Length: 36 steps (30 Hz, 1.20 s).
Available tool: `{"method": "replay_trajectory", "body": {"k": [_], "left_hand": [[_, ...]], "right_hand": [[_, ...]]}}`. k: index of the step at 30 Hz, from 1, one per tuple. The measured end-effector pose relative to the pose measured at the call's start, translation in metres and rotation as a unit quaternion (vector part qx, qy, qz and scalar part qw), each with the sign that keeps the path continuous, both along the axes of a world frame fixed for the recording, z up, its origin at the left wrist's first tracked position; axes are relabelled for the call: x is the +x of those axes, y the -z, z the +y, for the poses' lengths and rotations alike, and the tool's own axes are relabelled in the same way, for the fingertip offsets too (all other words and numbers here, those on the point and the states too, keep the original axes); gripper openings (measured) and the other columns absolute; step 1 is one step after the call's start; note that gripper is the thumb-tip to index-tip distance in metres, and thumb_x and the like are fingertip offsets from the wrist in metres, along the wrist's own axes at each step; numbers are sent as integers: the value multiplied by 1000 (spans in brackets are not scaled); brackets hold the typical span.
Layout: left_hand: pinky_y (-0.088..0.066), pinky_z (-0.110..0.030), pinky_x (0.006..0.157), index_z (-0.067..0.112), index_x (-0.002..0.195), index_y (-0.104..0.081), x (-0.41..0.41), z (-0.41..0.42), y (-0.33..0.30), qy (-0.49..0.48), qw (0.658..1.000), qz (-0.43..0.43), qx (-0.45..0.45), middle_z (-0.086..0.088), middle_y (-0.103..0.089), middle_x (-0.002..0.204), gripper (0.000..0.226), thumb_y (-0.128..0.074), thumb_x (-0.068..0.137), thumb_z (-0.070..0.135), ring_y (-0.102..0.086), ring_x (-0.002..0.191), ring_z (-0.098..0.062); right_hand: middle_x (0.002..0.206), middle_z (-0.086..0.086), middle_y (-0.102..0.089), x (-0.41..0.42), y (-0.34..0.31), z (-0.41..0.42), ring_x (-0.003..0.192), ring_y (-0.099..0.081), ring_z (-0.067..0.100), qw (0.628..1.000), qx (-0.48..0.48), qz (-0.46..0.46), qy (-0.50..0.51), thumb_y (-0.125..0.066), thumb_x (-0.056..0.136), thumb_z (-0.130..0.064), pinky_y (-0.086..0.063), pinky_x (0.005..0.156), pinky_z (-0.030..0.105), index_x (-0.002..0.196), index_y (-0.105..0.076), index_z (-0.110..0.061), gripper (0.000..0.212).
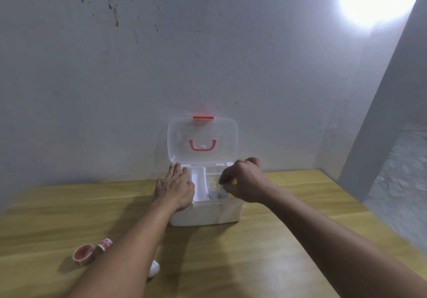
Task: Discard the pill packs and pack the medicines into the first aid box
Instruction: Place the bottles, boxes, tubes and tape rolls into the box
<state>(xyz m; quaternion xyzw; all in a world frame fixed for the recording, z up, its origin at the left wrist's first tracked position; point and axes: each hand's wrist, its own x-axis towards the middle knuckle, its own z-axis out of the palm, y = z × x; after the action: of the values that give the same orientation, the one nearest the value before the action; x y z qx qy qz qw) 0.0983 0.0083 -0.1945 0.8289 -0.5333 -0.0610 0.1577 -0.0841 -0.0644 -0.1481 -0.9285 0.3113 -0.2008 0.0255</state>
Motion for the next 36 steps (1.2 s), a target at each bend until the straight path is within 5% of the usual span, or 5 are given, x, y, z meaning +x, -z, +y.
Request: {"method": "replay_trajectory", "body": {"k": [14, 20, 23, 28, 36], "left_hand": [[-6, -46, 122, 15, 152, -16, 2, 4, -4, 3, 987, 109, -121, -2, 0, 163, 53, -24, 100, 21, 2, 150, -16], [-20, -33, 119, 13, 144, -39, 10, 15, -13, -34, 926, 276, -256, -3, -25, 159, 47, -29, 98, 11, -21, 146, -19], [-33, -25, 97, 9, 131, -53, 13, 29, -17, -46, 909, 285, -299, -6, -49, 143, 40, -31, 97, 6, -43, 132, -25], [-27, -27, 112, 5, 140, -45, 38, 60, -19, -82, 932, 249, -252, -10, -43, 149, 44, -38, 97, 8, -39, 138, -23], [-46, -32, 103, 22, 123, -65, 66, 136, -3, -51, 969, 205, -126, -3, -63, 129, 44, -54, 82, 14, -58, 121, -21]], "right_hand": [[106, 1, -74, 7, -15, -6, 103, -66, 21, 990, 110, -84, 10, -48, 87, -2, -50, 95, 36, 103, -74, -14, 32], [149, 3, -44, 38, 5, 15, 137, -39, 20, 995, 55, 27, -75, -38, 101, -40, -27, 113, 39, 142, -44, -19, 46], [160, -1, -21, 50, 17, 20, 147, -15, 16, 989, 54, 108, -90, -21, 99, -57, -7, 119, 44, 151, -24, -25, 62], [161, 0, -17, 46, 31, 17, 149, -9, 16, 988, 29, 130, -74, -12, 92, -68, 2, 120, 46, 152, -21, -22, 76], [155, 2, -32, 30, 35, 10, 146, -20, 20, 984, -75, 155, -46, -1, 80, -78, -1, 118, 54, 147, -30, -15, 96]]}}
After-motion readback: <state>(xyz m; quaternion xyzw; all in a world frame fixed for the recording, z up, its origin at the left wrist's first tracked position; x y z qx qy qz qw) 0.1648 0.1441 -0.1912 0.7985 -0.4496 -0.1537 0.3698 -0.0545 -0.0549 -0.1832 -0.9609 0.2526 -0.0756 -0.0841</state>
